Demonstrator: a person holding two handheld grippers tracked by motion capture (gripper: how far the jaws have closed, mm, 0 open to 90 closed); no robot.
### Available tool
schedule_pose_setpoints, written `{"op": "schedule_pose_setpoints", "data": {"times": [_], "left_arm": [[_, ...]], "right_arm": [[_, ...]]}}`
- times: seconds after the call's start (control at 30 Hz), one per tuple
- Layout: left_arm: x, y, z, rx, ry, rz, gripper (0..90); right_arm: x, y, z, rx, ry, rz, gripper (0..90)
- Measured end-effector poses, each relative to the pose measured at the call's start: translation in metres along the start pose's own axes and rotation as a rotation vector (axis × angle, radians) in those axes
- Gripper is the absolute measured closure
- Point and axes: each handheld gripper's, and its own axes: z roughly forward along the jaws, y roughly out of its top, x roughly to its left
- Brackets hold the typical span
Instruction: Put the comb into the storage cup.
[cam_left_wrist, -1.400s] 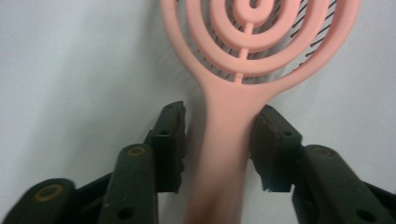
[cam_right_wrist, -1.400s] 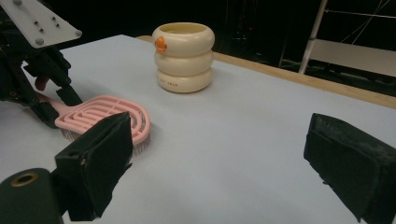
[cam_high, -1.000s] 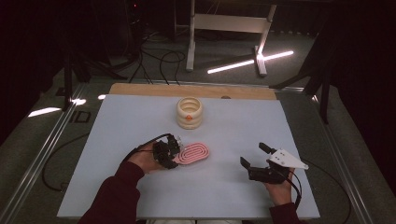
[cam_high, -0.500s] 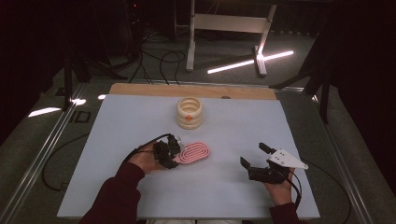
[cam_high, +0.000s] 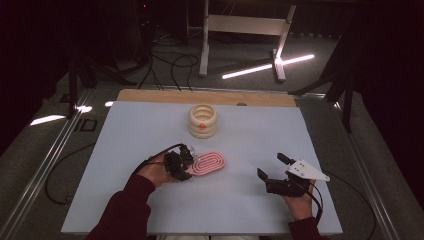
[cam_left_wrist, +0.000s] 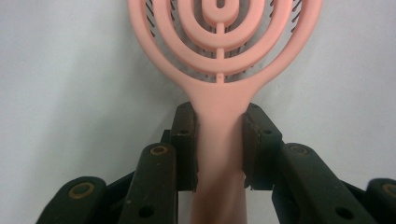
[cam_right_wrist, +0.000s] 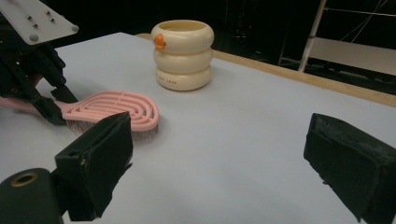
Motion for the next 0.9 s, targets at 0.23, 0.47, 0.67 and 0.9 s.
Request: {"op": "schedule_pose_setpoints", "data": {"times": [0.23, 0.47, 0.67, 0.9], "left_arm": [[0.001, -0.001, -0.005, -0.015, 0.009, -0.016, 70.0], [0.0, -0.001, -0.009, -0.04, 0.019, -0.025, 70.0], [0.0, -0.003, -0.014, -0.058, 0.047, -0.033, 70.0], [0.001, -0.006, -0.019, -0.075, 0.064, -0.047, 70.0]], "right_arm": [[0.0, 0.0, 0.001, 0.003, 0.001, -0.001, 8.0], [0.001, 0.0, 0.001, 0.005, 0.003, 0.003, 8.0], [0.001, -0.001, 0.002, 0.007, 0.005, 0.003, 8.0], [0.001, -0.001, 0.002, 0.009, 0.01, 0.004, 8.0]]}}
